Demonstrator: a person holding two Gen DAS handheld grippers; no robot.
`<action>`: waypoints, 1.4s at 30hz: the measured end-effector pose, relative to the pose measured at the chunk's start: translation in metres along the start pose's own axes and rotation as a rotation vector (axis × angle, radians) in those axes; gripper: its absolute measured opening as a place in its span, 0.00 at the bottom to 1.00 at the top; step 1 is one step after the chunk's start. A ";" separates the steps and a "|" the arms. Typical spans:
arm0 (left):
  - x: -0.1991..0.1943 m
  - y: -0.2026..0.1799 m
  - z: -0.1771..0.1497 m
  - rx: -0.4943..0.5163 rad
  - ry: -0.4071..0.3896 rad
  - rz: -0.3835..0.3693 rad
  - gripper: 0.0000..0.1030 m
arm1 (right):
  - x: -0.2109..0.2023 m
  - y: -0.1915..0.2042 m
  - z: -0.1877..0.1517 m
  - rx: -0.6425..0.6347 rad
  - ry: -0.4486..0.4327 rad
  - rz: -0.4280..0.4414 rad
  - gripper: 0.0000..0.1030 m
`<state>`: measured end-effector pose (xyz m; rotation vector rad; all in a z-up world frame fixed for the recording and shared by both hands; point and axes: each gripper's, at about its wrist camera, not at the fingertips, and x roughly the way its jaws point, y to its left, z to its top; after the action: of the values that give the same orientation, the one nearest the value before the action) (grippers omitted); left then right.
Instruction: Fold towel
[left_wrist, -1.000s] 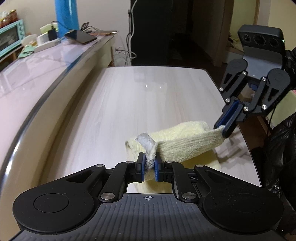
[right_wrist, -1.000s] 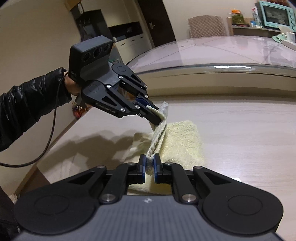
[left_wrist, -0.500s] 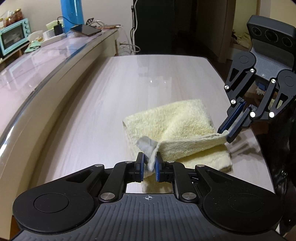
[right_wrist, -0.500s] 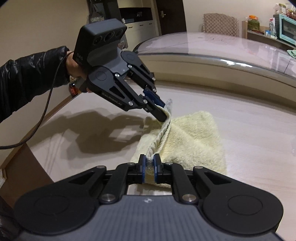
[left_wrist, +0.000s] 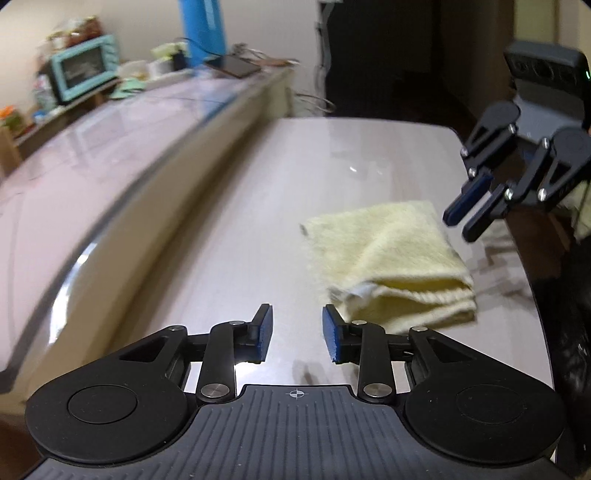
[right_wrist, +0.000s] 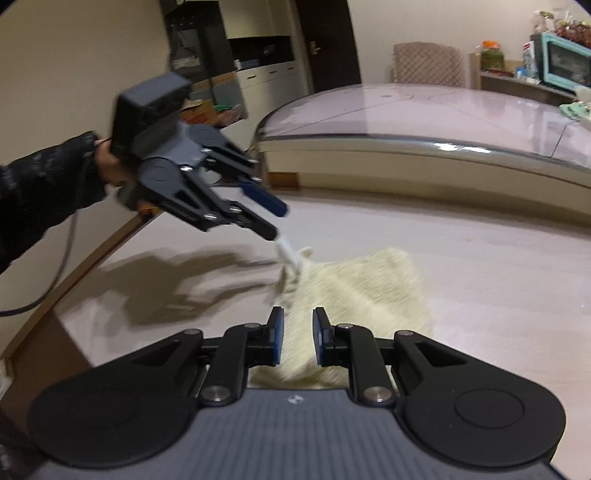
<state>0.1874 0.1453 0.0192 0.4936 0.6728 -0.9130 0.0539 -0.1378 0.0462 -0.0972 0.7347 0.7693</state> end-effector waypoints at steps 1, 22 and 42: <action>0.000 -0.002 0.004 -0.013 -0.009 0.015 0.36 | 0.006 -0.001 -0.001 -0.008 -0.001 0.001 0.18; 0.048 -0.035 0.003 0.061 0.114 0.072 0.54 | 0.070 -0.011 -0.015 -0.082 0.054 0.079 0.34; 0.025 -0.046 0.006 -0.015 0.043 0.139 0.63 | 0.074 0.009 -0.030 -0.328 0.040 -0.025 0.23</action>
<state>0.1614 0.1037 0.0005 0.5408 0.6751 -0.7675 0.0664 -0.0969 -0.0221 -0.4188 0.6389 0.8612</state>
